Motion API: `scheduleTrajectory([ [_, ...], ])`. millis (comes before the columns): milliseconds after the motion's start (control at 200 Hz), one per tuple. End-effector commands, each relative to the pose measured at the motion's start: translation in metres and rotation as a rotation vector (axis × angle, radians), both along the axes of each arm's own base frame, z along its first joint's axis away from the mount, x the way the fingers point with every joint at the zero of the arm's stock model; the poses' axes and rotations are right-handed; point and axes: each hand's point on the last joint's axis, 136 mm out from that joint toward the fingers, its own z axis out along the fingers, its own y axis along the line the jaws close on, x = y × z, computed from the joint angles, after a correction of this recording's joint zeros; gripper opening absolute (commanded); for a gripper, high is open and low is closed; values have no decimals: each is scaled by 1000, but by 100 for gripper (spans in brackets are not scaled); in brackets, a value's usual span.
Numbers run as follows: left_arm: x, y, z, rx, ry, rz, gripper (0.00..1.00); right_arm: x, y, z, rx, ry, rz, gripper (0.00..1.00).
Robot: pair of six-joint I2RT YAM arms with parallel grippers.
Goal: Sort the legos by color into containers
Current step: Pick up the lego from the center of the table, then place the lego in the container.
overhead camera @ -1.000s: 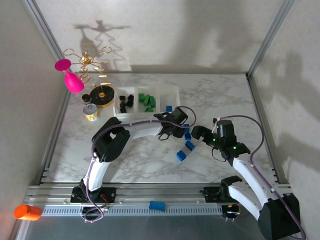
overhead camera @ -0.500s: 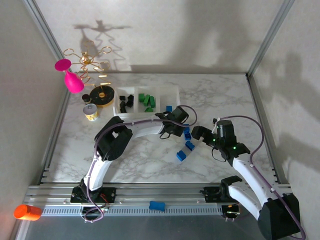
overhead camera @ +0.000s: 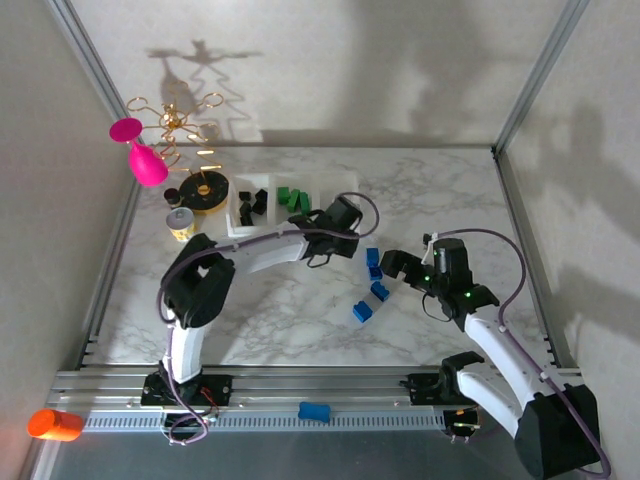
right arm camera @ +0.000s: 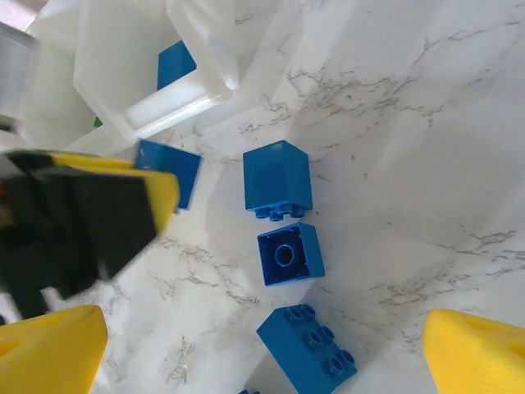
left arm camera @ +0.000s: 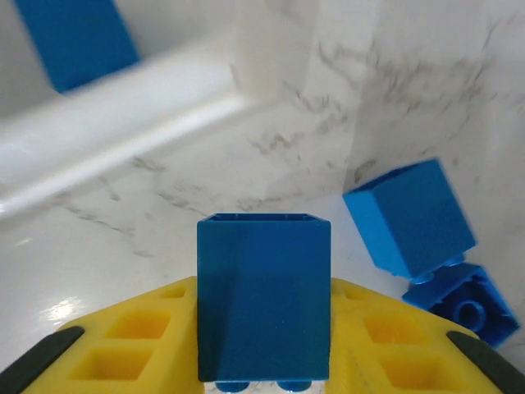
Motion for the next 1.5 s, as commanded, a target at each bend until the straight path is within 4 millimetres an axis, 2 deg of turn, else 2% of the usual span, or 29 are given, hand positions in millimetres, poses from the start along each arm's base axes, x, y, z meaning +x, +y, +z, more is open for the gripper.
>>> scheduleTrajectory([
  [0,25,21,37,-44,-73,120,33,13,7,21,26,-74,25,99],
  [170,66,36,59,-62,-132,247,33,22,13,26,50,-87,34,99],
  [420,116,34,59,-57,-182,343,33,32,16,32,64,-105,33,99],
  [546,134,34,50,-14,-196,373,34,33,17,28,57,-91,40,99],
  [751,155,32,16,16,-161,378,35,33,16,25,53,-87,36,99],
  [896,157,26,-1,36,-128,352,41,34,15,24,43,-84,30,99],
  [1041,156,26,3,33,-128,344,50,35,14,24,38,-86,27,99],
  [1181,150,23,23,-5,-126,331,50,37,12,25,27,-87,20,99],
  [1266,142,18,42,-45,-125,307,50,38,8,24,14,-82,6,99],
  [1372,123,9,64,-77,-142,281,51,38,1,20,8,-67,-18,99],
  [1492,92,-2,74,-134,-130,264,51,34,-6,17,5,-57,-41,99],
])
